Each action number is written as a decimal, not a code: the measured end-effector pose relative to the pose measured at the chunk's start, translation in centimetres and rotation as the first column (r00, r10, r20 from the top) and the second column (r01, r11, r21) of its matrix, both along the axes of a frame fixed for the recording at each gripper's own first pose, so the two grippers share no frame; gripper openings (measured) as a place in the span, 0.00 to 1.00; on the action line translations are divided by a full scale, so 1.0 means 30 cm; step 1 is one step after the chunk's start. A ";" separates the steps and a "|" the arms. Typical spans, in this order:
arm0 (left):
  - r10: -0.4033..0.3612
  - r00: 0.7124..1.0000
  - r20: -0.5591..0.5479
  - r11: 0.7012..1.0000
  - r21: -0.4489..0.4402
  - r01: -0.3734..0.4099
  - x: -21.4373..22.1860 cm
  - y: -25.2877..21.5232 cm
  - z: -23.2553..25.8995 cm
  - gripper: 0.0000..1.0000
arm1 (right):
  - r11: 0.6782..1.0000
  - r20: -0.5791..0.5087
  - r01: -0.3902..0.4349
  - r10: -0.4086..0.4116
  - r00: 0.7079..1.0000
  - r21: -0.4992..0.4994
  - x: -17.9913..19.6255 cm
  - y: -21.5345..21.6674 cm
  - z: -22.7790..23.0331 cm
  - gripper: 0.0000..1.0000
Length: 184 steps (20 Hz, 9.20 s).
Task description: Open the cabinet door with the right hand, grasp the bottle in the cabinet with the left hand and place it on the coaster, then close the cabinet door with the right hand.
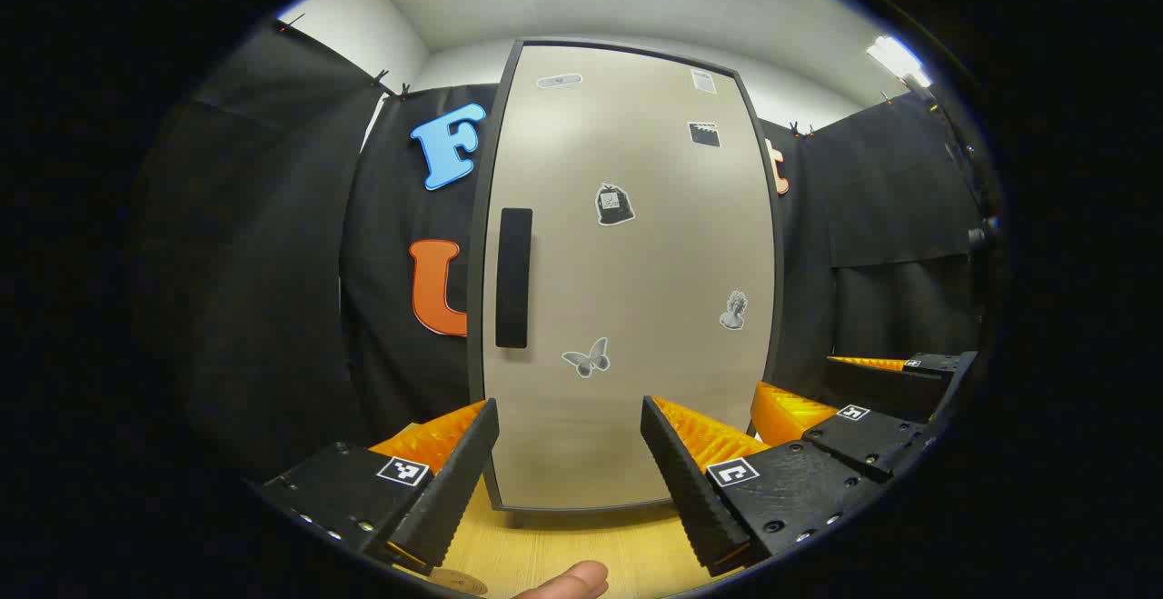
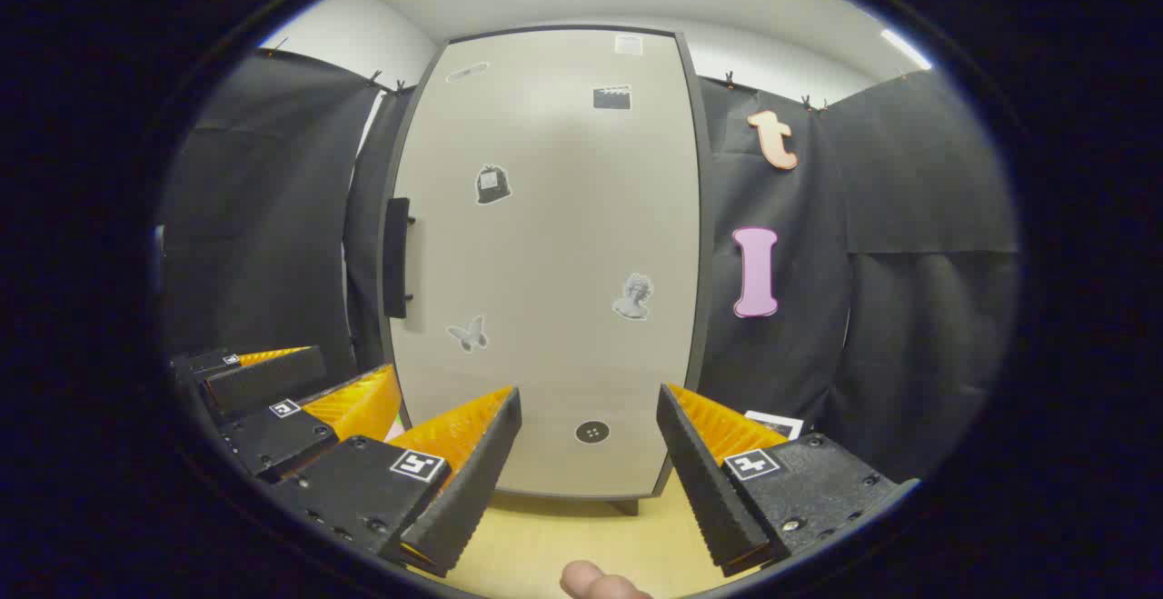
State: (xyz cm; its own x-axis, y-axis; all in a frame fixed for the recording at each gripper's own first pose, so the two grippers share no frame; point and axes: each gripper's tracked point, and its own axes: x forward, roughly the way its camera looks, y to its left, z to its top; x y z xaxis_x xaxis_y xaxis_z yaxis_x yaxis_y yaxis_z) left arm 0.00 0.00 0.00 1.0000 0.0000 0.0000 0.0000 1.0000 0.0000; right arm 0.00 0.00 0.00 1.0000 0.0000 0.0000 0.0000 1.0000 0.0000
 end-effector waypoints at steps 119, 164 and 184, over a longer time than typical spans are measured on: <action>-0.176 0.980 -0.088 0.977 0.107 0.185 0.320 0.011 -0.125 0.95 | 0.867 -0.273 -0.486 0.443 0.854 -0.111 -0.142 0.225 0.273 0.22; 0.090 0.996 -0.025 0.996 0.005 -0.089 0.598 0.039 0.026 0.75 | 0.973 -0.193 -0.187 0.211 0.958 0.135 -0.135 -0.335 0.114 0.80; 0.323 0.946 -0.028 0.944 0.077 -0.320 -0.173 0.425 -0.457 0.75 | 0.854 -0.186 -0.115 0.238 0.953 0.507 -0.099 -0.368 0.043 0.98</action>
State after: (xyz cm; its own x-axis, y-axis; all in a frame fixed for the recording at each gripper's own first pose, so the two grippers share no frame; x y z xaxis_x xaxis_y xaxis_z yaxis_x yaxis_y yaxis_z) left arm -5.18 12.74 -13.70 0.9460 0.3230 -0.0276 -0.3202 0.9442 0.0770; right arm -2.98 -11.03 1.28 0.9533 0.2382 -0.1856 -0.1149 0.8545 0.5066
